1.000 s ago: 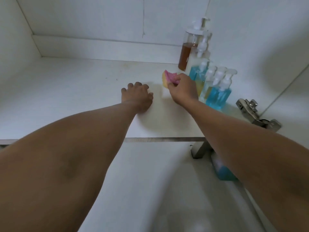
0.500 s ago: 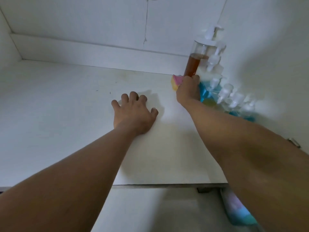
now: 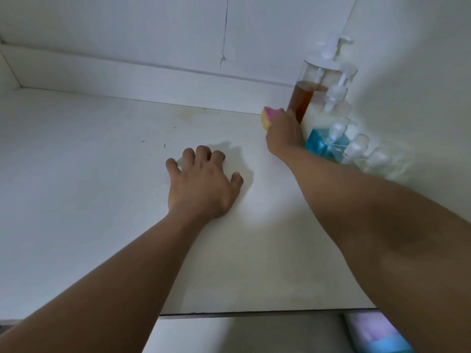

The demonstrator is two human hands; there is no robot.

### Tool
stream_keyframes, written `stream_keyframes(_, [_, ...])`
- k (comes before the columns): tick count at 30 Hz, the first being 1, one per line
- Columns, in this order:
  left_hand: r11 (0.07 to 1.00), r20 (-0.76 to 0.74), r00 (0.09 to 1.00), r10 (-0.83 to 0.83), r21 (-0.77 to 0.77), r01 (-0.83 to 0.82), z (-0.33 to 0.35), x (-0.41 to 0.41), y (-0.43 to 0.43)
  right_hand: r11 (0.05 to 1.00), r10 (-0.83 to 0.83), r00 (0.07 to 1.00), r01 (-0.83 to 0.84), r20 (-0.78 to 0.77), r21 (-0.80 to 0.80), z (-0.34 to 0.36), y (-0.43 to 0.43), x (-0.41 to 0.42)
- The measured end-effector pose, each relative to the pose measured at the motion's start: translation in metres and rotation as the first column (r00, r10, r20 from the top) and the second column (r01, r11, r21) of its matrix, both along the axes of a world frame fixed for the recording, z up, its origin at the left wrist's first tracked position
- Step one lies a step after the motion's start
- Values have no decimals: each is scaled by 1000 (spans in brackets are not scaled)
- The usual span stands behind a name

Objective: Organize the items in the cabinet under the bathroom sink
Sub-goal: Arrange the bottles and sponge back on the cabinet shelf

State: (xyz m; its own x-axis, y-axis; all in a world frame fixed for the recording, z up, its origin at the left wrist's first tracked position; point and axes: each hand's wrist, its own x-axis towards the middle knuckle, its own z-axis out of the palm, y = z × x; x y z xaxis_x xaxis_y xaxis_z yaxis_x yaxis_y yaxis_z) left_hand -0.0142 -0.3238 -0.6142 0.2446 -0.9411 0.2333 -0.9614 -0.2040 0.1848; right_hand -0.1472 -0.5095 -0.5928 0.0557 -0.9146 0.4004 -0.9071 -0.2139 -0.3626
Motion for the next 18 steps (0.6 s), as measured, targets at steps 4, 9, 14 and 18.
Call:
stream_keyframes(4, [1000, -4, 1000, 3, 6, -3, -1, 0, 0, 996, 32, 996, -24, -84, 89, 3, -8, -1])
stream_keyframes(9, [1000, -25, 1000, 11, 24, -10, 3, 0, 1, 984, 96, 995, -98, 22, 148, 5, 7, -7])
stream_keyframes(14, [999, -32, 999, 39, 36, -38, 7, -2, 4, 971, 182, 982, -171, -49, 164, -2, 53, -17])
stream_keyframes(18, [998, -49, 998, 45, 42, -43, 14, -8, 16, 964, 208, 964, -173, -168, 200, -5, 114, -25])
